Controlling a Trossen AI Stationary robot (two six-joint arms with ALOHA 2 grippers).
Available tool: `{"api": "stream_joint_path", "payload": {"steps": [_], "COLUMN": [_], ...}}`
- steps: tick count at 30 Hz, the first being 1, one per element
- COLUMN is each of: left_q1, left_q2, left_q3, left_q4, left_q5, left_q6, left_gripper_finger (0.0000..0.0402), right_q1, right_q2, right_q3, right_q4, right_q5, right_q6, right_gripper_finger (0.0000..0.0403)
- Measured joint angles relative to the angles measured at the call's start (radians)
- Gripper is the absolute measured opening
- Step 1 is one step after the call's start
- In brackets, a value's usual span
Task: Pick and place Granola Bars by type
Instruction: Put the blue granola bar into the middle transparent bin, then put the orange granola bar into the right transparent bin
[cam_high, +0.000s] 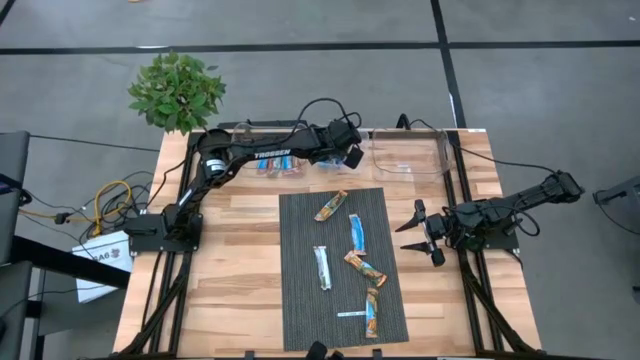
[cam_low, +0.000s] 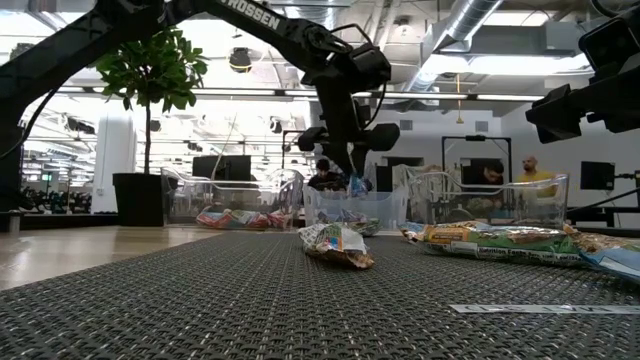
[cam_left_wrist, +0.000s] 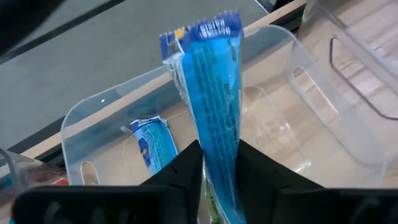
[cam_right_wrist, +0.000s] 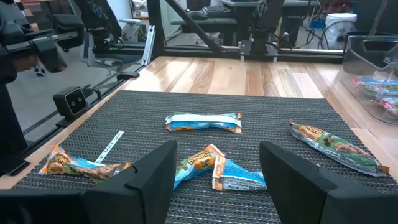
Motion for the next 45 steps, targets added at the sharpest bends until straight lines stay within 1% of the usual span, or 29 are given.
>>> {"api": "stream_joint_path", "payload": {"steps": [7,12,21,27,33,35,40,45], "left_q1": [0.0,0.0,-0.006,-0.031,-0.078,-0.096,-0.152,-0.212], "left_q2": [0.0,0.0,0.0,-0.002,-0.002,-0.002,-0.032,-0.052], "left_q3": [0.0,0.0,0.0,0.0,0.0,0.0,0.001,0.002], "left_q4": [0.004,0.005,0.021,0.045,0.059,0.055,0.035,0.015], "left_q5": [-0.005,-0.005,-0.005,0.004,0.004,0.008,0.056,0.053], "left_q6": [-0.032,-0.045,-0.041,-0.021,0.021,0.021,0.021,0.019], "left_gripper_finger": [0.0157,0.0182,0.0185,0.0185,0.0184,0.0184,0.0184,0.0184], "right_q1": [0.0,0.0,0.0,0.0,0.0,0.0,0.0,0.0], "right_q2": [0.0,0.0,0.0,0.0,0.0,0.0,0.0,0.0], "right_q3": [0.0,0.0,0.0,0.0,0.0,0.0,0.0,0.0], "right_q4": [0.0,0.0,0.0,0.0,0.0,0.0,0.0,0.0], "right_q5": [0.0,0.0,0.0,0.0,0.0,0.0,0.0,0.0], "right_q6": [0.0,0.0,0.0,0.0,0.0,0.0,0.0,0.0], "right_gripper_finger": [0.0221,0.0221,0.0221,0.0221,0.0221,0.0221,0.0221,0.0221]}}
